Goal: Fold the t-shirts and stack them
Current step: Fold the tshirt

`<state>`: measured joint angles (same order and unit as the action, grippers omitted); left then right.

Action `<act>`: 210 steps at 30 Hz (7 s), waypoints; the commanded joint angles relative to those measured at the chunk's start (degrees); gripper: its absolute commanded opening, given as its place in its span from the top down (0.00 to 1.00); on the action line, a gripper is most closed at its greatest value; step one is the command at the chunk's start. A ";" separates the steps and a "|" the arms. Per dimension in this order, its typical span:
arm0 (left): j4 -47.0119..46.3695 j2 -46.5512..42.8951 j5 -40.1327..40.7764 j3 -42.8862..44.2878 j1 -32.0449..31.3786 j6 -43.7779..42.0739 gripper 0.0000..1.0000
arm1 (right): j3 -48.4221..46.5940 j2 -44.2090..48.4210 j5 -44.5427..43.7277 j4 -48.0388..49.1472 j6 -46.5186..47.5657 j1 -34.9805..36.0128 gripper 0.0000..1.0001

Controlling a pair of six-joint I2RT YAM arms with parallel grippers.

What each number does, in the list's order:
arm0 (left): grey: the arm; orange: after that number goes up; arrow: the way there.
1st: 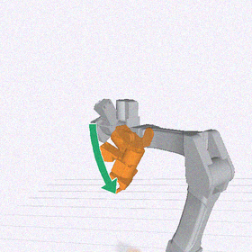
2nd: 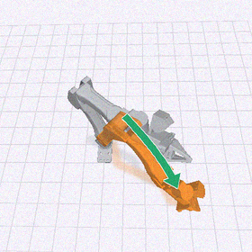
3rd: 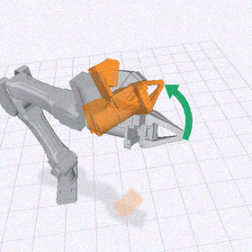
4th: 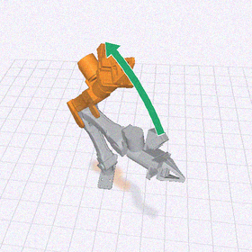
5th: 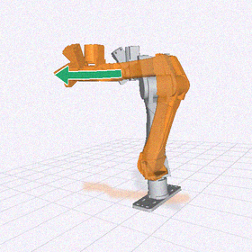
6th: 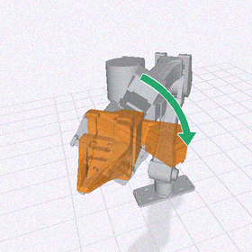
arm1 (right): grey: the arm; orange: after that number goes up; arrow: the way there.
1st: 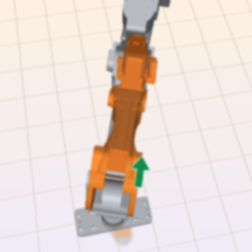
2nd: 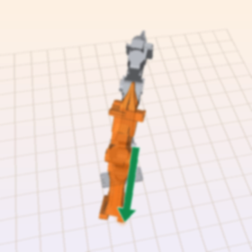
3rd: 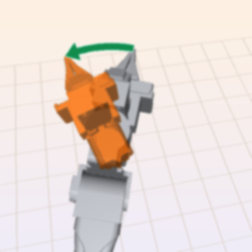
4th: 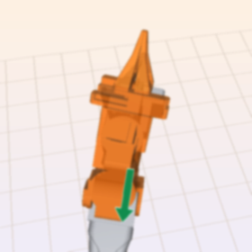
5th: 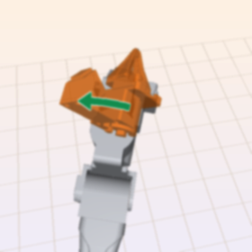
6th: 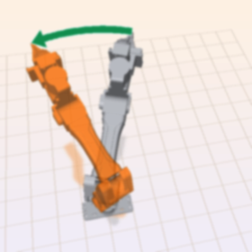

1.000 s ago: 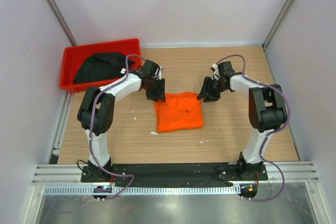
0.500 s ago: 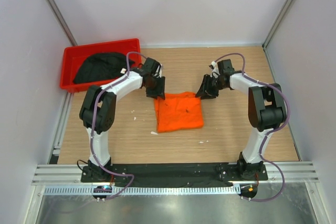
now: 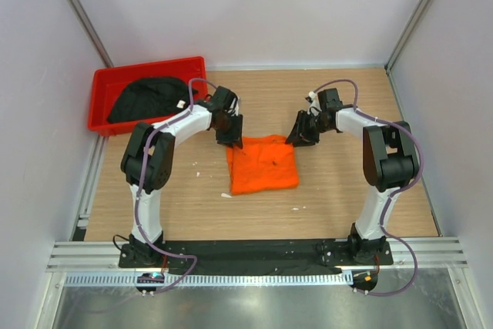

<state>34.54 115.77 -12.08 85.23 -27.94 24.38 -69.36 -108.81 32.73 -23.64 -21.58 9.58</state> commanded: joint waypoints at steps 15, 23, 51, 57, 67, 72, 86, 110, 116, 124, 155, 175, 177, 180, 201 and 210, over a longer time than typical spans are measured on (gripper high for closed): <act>1.75 -5.80 0.39 -0.50 0.26 1.72 1.00 | -3.05 5.62 -2.84 -5.35 0.40 1.66 0.98; 2.54 -19.95 -0.49 -7.88 0.17 5.32 1.00 | -1.57 14.59 -6.10 -10.81 -3.02 6.06 0.99; 8.95 -2.59 14.43 7.74 4.30 1.92 1.00 | -21.33 -8.30 -8.48 2.00 -3.82 4.75 0.98; 5.20 4.72 16.57 12.06 5.27 1.02 1.00 | -33.43 -16.86 -8.12 1.25 -2.86 3.60 0.97; 4.21 1.67 12.34 15.41 5.18 0.93 1.00 | -25.29 -7.21 -9.88 -0.09 -2.06 3.60 0.98; 3.42 0.60 8.30 15.84 5.18 1.02 1.00 | -25.56 -2.90 -10.93 -4.03 -3.11 3.60 0.98; -2.03 8.76 4.16 22.69 4.92 1.99 1.00 | -12.56 1.16 -17.53 -3.44 -10.76 -0.09 0.99; 7.04 6.77 12.70 35.46 -0.44 0.93 0.49 | -25.37 -7.73 -23.32 -12.65 -3.90 -2.64 0.71; -1.40 1.04 -0.39 21.74 -8.43 2.59 0.61 | -25.74 -4.04 -24.91 -17.22 -1.18 -2.73 0.53; -0.54 5.78 -0.07 22.87 -18.54 -0.73 0.46 | -18.36 -2.01 -16.75 -11.35 -1.18 -2.82 0.44; 6.32 16.51 29.83 27.98 -30.85 -11.99 0.47 | -20.01 -10.80 -5.57 -3.78 -3.64 -5.10 0.81; 2.20 8.60 18.23 18.93 -31.56 -9.62 1.00 | -15.02 -1.23 -21.11 -17.23 -6.28 -4.93 0.99; 1.15 7.46 16.65 16.99 -31.56 -9.88 1.00 | -13.96 -0.35 -23.40 -18.46 -6.80 -4.93 0.99; 0.44 5.71 14.45 14.44 -31.56 -10.41 0.94 | -10.28 2.20 -25.17 -18.11 -8.29 -5.01 0.99; -4.92 -30.15 -8.65 -5.59 -20.93 0.22 0.53 | 31.28 38.84 -19.19 11.56 -23.14 -4.75 0.17; -4.93 -41.14 -8.23 -15.18 -15.83 3.04 0.51 | 39.21 35.25 -21.92 25.56 -23.94 -4.75 0.19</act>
<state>30.55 77.67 -18.68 70.59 -43.97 26.46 -30.06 -72.10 11.20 -8.64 -43.53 4.75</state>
